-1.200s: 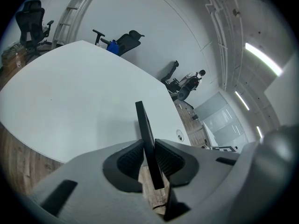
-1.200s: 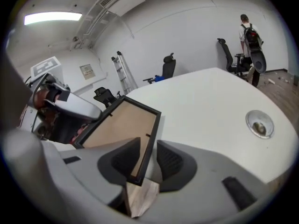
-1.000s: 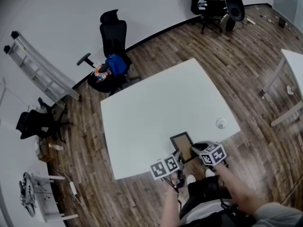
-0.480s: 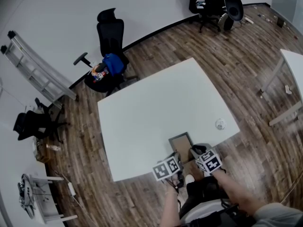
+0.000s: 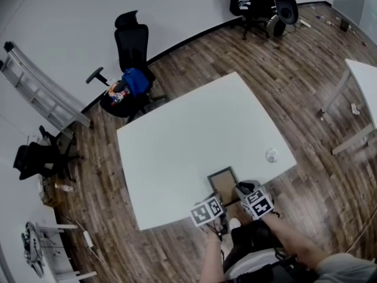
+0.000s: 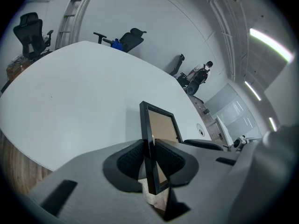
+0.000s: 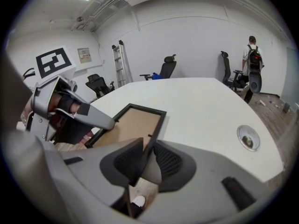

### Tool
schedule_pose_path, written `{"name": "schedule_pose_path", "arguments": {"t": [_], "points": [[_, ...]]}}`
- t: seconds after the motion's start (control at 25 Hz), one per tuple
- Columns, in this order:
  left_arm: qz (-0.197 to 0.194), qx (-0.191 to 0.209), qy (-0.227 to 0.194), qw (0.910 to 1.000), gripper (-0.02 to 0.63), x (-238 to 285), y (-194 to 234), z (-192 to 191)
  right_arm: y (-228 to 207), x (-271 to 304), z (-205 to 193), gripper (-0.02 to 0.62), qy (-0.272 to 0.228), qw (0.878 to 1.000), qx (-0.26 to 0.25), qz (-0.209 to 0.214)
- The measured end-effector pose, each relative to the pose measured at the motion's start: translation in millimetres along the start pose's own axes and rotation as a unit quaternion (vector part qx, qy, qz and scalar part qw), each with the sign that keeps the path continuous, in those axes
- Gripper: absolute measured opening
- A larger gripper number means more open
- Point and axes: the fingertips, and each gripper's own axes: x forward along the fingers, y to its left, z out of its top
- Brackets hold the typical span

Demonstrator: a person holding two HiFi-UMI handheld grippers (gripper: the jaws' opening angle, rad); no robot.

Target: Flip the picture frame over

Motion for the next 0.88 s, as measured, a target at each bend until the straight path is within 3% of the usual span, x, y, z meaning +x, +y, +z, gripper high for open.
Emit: {"name": "schedule_pose_path", "arguments": {"t": [0.68,0.88], "points": [[0.045,0.012,0.016,0.9988,0.077,11.5,9.1,-5.2,-0.8,4.7,-0.6,0.088,0.025,0.999,-0.017,-0.013],[0.058,0.039,0.03,0.9971,0.077,12.5,7.3,-5.1,-2.2,4.5,0.3,0.095,0.03,0.999,-0.009,-0.013]]}}
